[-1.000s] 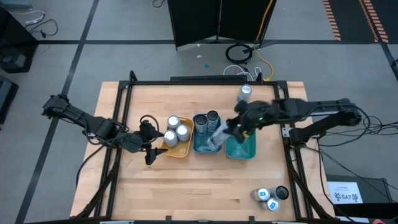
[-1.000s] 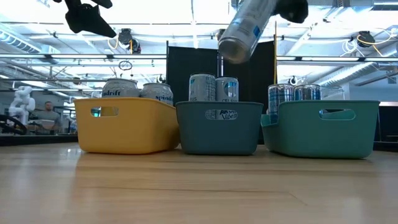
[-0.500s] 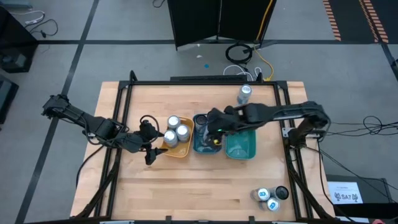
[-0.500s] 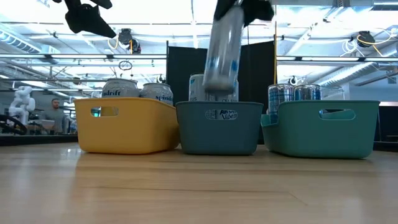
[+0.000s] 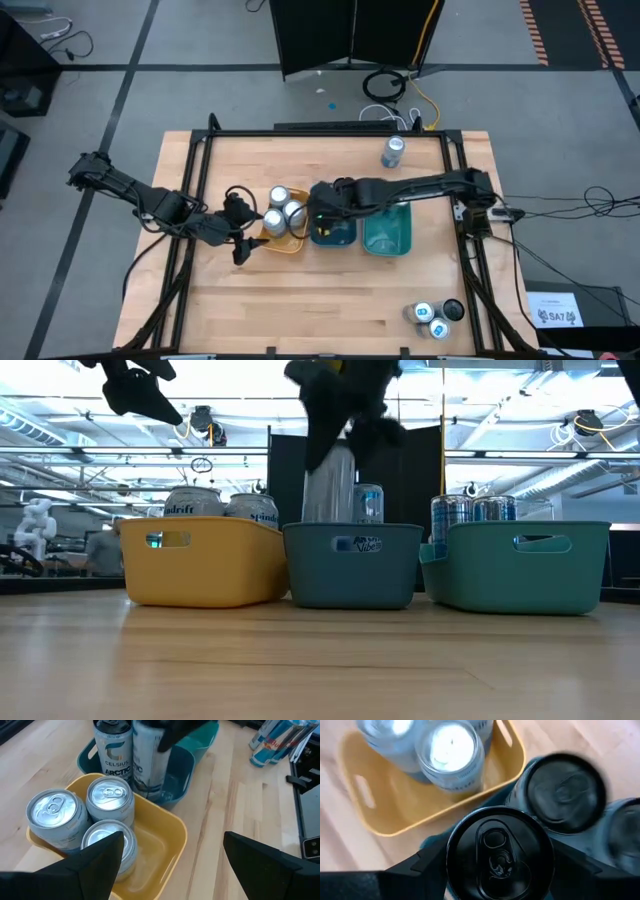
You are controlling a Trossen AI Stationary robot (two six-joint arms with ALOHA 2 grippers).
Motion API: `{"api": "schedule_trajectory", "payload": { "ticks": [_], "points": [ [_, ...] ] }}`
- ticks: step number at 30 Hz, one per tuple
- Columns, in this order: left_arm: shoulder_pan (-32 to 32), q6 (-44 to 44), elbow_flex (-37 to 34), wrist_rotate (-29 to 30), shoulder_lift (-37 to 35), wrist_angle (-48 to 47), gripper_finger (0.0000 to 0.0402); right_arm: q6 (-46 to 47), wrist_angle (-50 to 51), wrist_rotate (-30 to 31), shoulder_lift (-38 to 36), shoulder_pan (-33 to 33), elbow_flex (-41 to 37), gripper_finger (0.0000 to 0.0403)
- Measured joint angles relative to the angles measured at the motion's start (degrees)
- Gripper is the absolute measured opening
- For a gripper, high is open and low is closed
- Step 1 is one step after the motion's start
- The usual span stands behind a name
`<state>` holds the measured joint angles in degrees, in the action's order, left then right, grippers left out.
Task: Sort soda cans
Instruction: Put the white-blue soda can into the blue bin
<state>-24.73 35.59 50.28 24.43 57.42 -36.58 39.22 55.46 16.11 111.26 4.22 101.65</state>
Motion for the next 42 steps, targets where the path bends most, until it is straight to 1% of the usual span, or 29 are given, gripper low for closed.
{"api": "schedule_trajectory", "payload": {
  "ticks": [3,10,18,21,33,42],
  "points": [
    [0.0,0.0,0.0,0.0,0.0,-0.3,0.0350,0.6,-0.1,-0.1,2.0,0.0,0.0,0.0250],
    [0.0,0.0,0.0,0.0,0.0,-0.3,0.0350,2.0,-2.2,0.0,2.8,0.0,0.0,0.0255],
    [0.0,0.0,0.0,0.0,0.0,-0.3,0.0350,2.2,-2.7,0.1,2.8,0.0,0.0,0.0296],
    [0.0,0.0,0.0,0.0,0.0,-0.4,0.0350,2.2,-2.8,0.1,2.8,0.0,0.0,0.0304],
    [0.0,0.0,0.0,-0.1,0.0,-0.3,0.0350,1.0,-2.4,0.1,2.0,0.0,0.0,0.0302],
    [0.0,0.0,0.0,-0.1,0.0,-0.4,0.0350,0.4,-2.9,0.5,-1.9,-0.1,0.0,0.0302]
  ]
}}
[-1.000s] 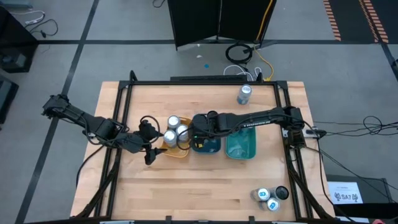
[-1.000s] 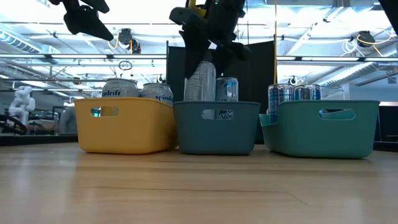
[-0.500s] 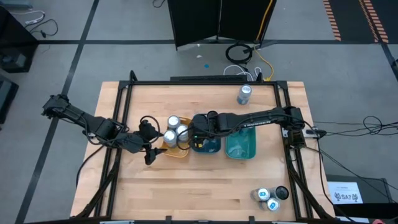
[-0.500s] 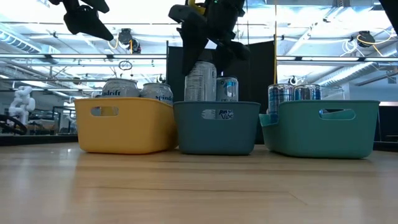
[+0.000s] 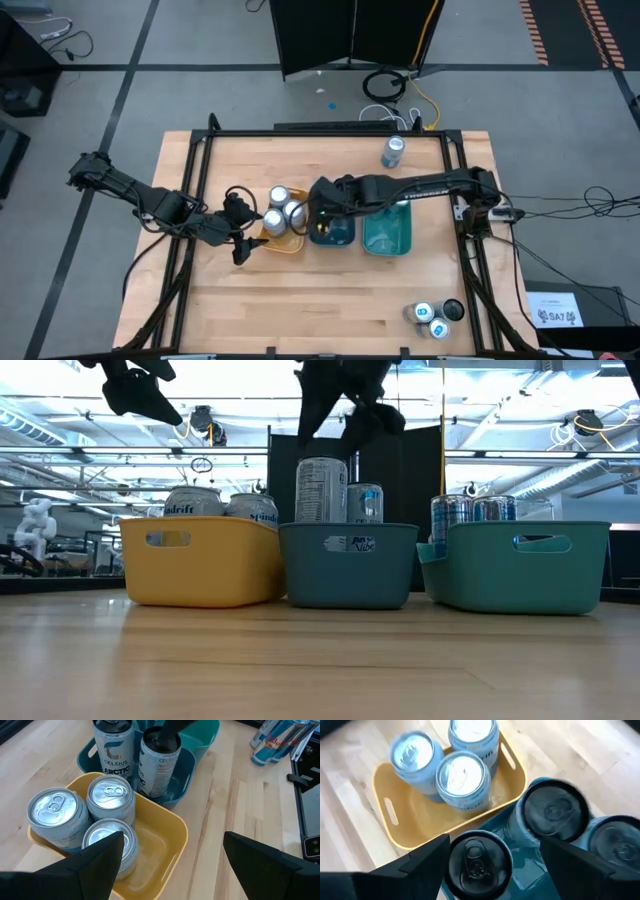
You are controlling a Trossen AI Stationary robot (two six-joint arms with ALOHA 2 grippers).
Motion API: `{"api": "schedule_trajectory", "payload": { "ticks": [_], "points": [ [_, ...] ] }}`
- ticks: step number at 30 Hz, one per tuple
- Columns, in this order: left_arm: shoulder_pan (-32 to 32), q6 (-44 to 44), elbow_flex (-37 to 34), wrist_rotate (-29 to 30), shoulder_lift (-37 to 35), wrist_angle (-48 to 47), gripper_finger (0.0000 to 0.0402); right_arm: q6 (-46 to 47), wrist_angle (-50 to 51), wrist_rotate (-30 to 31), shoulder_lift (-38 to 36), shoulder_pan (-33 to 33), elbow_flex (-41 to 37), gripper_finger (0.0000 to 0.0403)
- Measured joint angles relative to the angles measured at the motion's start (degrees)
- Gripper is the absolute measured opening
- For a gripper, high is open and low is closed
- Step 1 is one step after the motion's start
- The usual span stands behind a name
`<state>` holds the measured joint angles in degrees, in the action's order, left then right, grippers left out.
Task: Sort soda cans
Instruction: Put the white-blue soda can into the blue bin, then adjust the yellow bin
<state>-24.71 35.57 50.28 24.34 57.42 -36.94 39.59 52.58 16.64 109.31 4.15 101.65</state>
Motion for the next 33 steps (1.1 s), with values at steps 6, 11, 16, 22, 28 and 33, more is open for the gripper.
{"api": "schedule_trajectory", "payload": {
  "ticks": [6,11,16,22,28,33],
  "points": [
    [0.0,0.0,0.0,0.0,0.0,0.3,0.0350,-0.2,0.2,0.0,-3.5,-0.1,0.0,0.0302],
    [0.0,0.1,0.0,0.0,0.0,0.6,0.0350,0.7,5.7,-0.1,-7.9,-0.1,0.0,0.0302],
    [-0.1,0.1,0.0,-0.3,0.0,0.6,0.0350,7.5,15.0,0.9,-12.5,2.0,0.0,0.0300],
    [0.6,9.8,0.0,2.2,0.0,-1.6,0.0350,17.1,27.8,6.6,-15.3,8.7,0.0,0.0300],
    [4.1,17.1,0.0,2.2,0.0,-12.1,0.0350,30.3,36.9,10.5,-16.3,15.9,-1.2,0.0300],
    [8.3,19.6,0.0,-0.8,0.0,-17.1,0.0350,37.4,37.5,10.9,-17.1,19.6,-4.4,0.0300]
  ]
}}
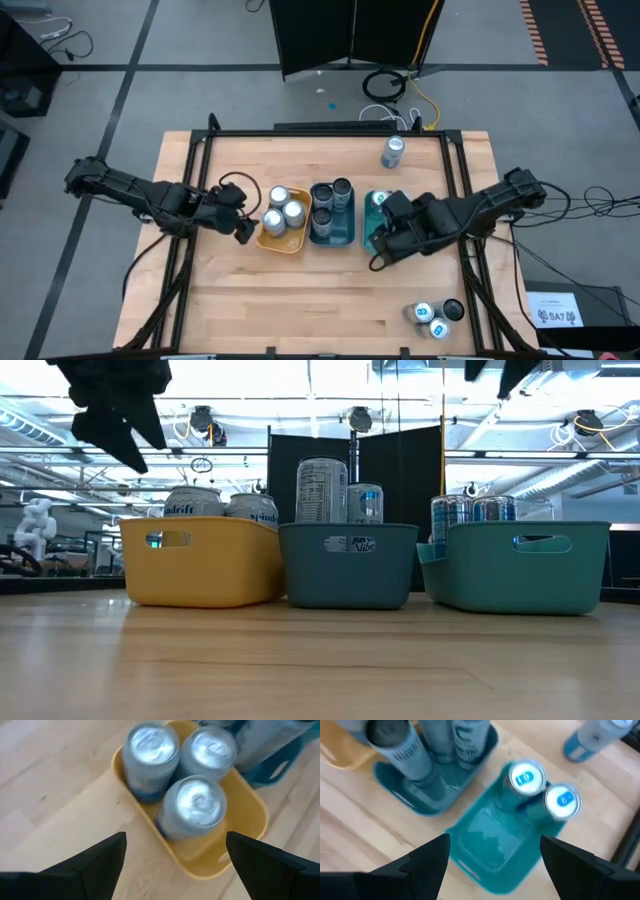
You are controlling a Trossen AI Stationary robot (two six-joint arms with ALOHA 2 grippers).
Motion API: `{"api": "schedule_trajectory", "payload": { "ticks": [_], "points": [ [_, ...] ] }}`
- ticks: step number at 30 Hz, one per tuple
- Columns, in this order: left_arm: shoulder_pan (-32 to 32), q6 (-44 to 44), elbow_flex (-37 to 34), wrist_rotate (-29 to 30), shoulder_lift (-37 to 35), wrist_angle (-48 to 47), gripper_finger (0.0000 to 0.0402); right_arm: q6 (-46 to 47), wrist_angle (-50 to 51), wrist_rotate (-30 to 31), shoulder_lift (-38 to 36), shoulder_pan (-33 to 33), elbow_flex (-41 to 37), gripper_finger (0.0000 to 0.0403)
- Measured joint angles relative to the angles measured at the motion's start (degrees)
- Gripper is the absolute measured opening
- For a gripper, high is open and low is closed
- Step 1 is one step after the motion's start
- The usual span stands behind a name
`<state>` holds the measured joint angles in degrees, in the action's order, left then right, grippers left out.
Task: Sort soda cans
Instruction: Adjust the yellow bin
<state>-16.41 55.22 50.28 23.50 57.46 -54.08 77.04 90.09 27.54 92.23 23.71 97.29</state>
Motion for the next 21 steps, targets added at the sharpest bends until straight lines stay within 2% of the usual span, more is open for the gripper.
{"api": "schedule_trajectory", "payload": {
  "ticks": [6,13,21],
  "points": [
    [3.6,0.0,0.0,-8.1,1.5,-4.1,0.0350,8.0,0.0,-1.9,-0.3,3.2,-6.6,0.0300],
    [3.5,-0.5,0.0,-9.9,6.1,-6.6,0.0350,18.8,-0.1,-6.9,-0.2,7.5,-12.3,0.0299],
    [3.5,-0.5,0.0,-12.9,16.5,-6.8,0.0350,27.3,-0.5,-7.1,-0.2,12.8,-12.6,0.0299]
  ]
}}
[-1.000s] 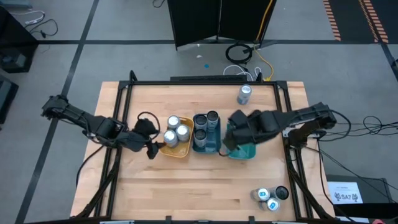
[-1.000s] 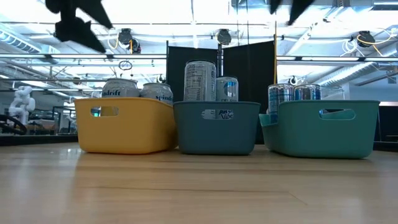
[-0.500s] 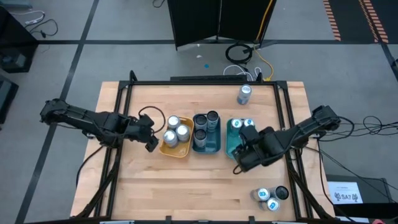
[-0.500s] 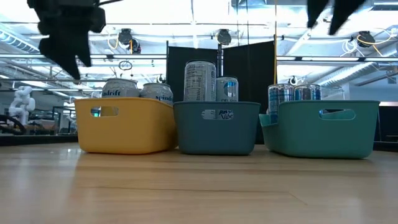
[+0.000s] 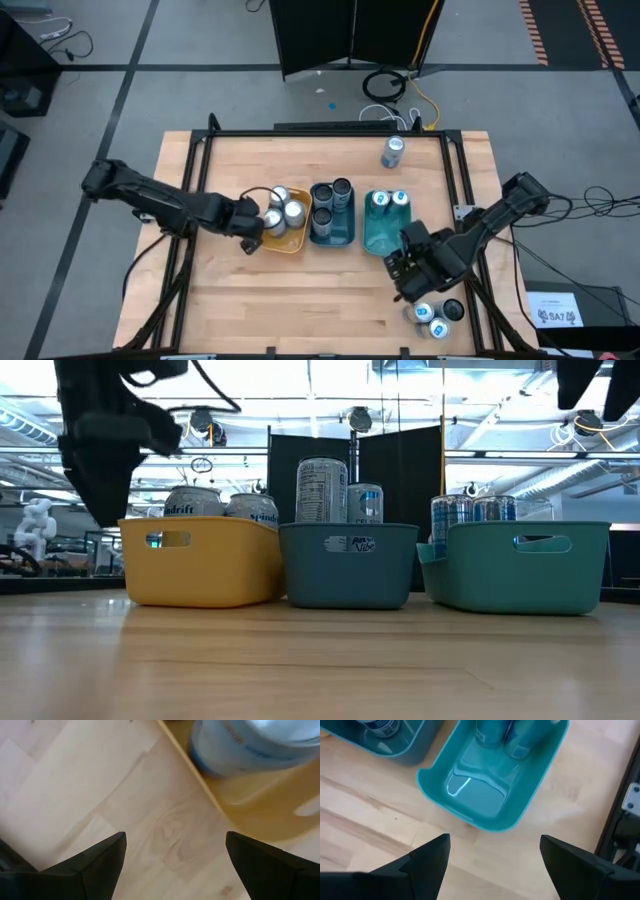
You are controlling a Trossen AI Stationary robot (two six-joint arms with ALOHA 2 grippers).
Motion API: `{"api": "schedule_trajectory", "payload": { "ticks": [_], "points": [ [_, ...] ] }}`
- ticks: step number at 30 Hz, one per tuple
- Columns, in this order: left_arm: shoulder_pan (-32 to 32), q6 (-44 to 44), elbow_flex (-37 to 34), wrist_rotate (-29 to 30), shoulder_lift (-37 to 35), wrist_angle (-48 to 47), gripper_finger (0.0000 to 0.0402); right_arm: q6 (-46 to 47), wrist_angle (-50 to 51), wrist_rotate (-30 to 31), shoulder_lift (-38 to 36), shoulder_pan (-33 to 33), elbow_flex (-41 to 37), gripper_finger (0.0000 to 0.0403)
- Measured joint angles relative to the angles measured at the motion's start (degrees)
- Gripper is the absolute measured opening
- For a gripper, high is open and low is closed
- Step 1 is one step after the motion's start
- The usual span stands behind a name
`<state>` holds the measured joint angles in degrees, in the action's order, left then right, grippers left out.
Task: Sort soda cans
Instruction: Adjust the yellow bin
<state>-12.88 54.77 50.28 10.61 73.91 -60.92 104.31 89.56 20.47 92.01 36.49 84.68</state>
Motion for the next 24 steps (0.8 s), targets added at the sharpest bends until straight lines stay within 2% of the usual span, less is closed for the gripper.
{"api": "schedule_trajectory", "payload": {
  "ticks": [8,24],
  "points": [
    [0.0,0.4,0.0,-0.1,5.7,2.2,0.0350,6.1,-0.2,0.0,0.0,3.7,0.0,0.0299],
    [-0.2,0.5,0.0,-7.9,6.0,14.3,0.0350,7.5,-0.7,0.4,0.0,5.2,0.0,0.0299]
  ]
}}
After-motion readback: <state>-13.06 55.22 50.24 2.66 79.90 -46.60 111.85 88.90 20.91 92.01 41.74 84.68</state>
